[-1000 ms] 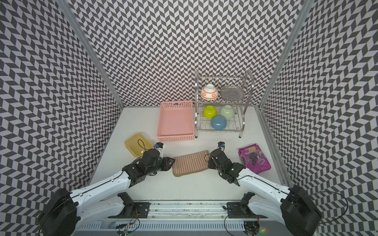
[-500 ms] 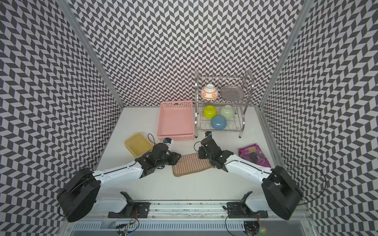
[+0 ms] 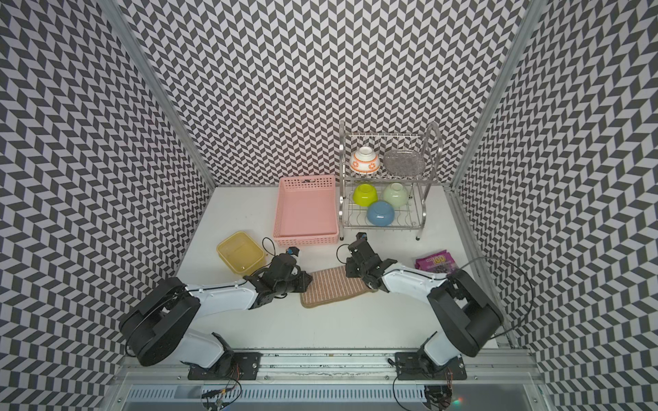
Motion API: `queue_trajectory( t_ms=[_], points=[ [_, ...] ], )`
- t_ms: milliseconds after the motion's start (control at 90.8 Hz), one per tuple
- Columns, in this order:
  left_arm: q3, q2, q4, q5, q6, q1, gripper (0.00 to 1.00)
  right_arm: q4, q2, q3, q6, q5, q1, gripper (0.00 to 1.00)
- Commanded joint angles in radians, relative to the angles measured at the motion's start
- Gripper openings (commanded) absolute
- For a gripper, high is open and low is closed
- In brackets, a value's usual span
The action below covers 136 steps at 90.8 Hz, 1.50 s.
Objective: Fold the square dishcloth
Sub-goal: Smooth out the cleaning item at the center of the board.
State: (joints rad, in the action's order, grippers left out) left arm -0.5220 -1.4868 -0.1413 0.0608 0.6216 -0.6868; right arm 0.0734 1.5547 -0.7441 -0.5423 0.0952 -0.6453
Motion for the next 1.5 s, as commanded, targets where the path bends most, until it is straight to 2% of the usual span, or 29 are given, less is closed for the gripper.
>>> queue_trajectory(
  t_ms=[0, 297, 496, 804, 936, 1068, 1201, 1377, 1487],
  points=[
    [0.015, -0.020, -0.049, -0.023, -0.014, 0.010, 0.17, -0.076, 0.039, 0.017, 0.002, -0.019, 0.034, 0.17],
    [0.021, -0.057, -0.055, -0.047, -0.036, 0.029, 0.16, -0.118, 0.117, 0.017, 0.013, -0.063, 0.098, 0.15],
    [0.010, -0.038, -0.031, -0.082, -0.084, 0.069, 0.16, -0.084, 0.086, -0.012, 0.035, -0.050, 0.103, 0.15],
    [-0.132, 0.114, 0.091, 0.007, -0.164, 0.074, 0.41, -0.041, -0.051, -0.010, 0.063, -0.058, 0.103, 0.20],
    [-0.134, 0.221, 0.149, -0.020, -0.121, 0.076, 0.47, -0.017, -0.121, 0.017, 0.065, -0.033, 0.102, 0.25],
    [-0.092, 0.298, 0.207, -0.059, -0.048, 0.075, 0.48, 0.001, -0.181, 0.053, 0.062, -0.006, 0.102, 0.28],
    [-0.019, 0.340, 0.234, -0.069, 0.039, 0.066, 0.45, 0.025, -0.240, 0.083, 0.054, 0.045, 0.102, 0.36],
    [0.025, 0.369, 0.354, -0.228, 0.164, -0.011, 0.43, 0.060, -0.298, 0.109, 0.028, 0.143, 0.104, 0.45],
    [0.053, 0.376, 0.364, -0.258, 0.210, -0.044, 0.40, 0.062, -0.330, 0.130, 0.011, 0.177, 0.104, 0.46]
  ],
)
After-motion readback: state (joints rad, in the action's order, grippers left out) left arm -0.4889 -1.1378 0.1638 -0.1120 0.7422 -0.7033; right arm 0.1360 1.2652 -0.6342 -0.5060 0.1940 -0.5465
